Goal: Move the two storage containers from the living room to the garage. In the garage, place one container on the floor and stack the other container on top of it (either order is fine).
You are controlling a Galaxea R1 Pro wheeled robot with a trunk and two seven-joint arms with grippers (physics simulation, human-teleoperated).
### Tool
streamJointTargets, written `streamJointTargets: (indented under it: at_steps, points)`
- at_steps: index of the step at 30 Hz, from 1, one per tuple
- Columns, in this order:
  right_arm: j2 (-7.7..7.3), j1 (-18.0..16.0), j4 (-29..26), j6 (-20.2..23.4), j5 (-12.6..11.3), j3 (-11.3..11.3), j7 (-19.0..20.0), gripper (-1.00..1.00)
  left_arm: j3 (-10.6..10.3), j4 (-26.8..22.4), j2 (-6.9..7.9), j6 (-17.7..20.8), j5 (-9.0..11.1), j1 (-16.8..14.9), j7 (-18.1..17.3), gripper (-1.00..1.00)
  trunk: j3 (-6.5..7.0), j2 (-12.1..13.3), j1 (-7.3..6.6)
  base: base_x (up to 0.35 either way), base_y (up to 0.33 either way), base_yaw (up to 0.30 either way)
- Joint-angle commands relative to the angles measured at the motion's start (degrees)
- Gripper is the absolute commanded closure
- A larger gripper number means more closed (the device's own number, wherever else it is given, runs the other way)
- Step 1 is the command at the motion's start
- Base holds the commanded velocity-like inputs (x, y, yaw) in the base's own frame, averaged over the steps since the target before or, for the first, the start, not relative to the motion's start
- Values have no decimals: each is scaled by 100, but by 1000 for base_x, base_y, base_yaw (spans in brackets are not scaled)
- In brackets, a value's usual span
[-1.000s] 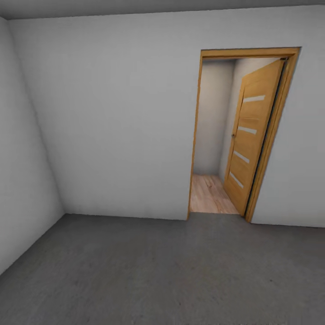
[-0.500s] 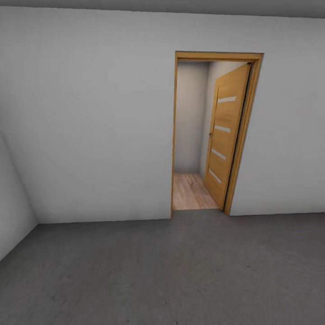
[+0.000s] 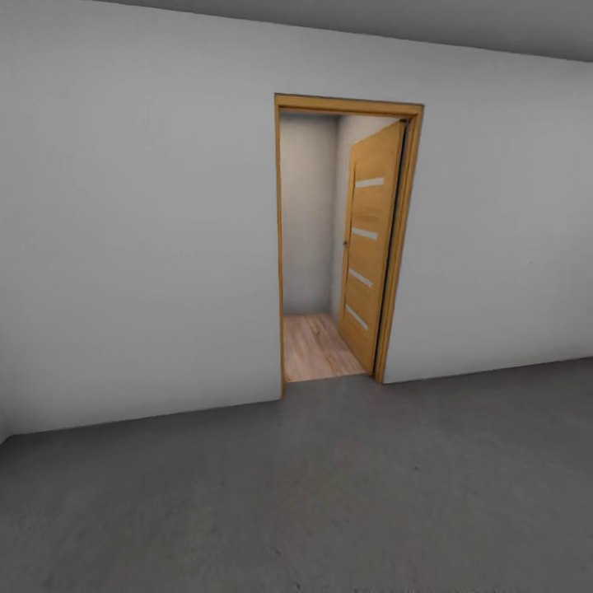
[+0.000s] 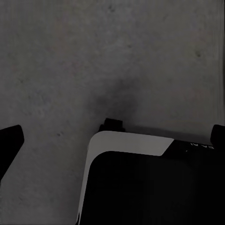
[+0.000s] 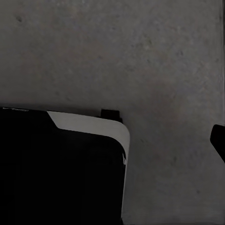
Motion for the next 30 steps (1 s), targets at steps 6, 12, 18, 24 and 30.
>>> streamJointTargets:
  at_steps: [6, 12, 18, 24, 30]
  points:
    - [-2, -9, 19, -30, 10, 40, -6, -100, -36, 2, -2, -17, 46, -3, 10, -100, -8, -5, 1, 0, 0, -291]
    - [0, -9, 19, -24, 15, 40, 1, -100, -36, 2, -1, -17, 46, -3, 10, -100, -8, -5, 1, 0, 0, -291]
    - [-3, -9, 19, -28, 21, 40, 1, -100, -36, 2, 3, -17, 46, -3, 10, -100, -8, -5, 1, 0, 0, -291]
    - [1, -9, 19, -29, 24, 40, 1, -100, -36, 2, 5, -13, 52, -3, 10, -100, -8, -5, 1, 4, 0, -291]
    - [1, -9, 19, -24, 32, 42, -37, -100, -36, 2, 14, 10, 54, -3, 10, -100, -8, -5, 1, 180, 0, -197]
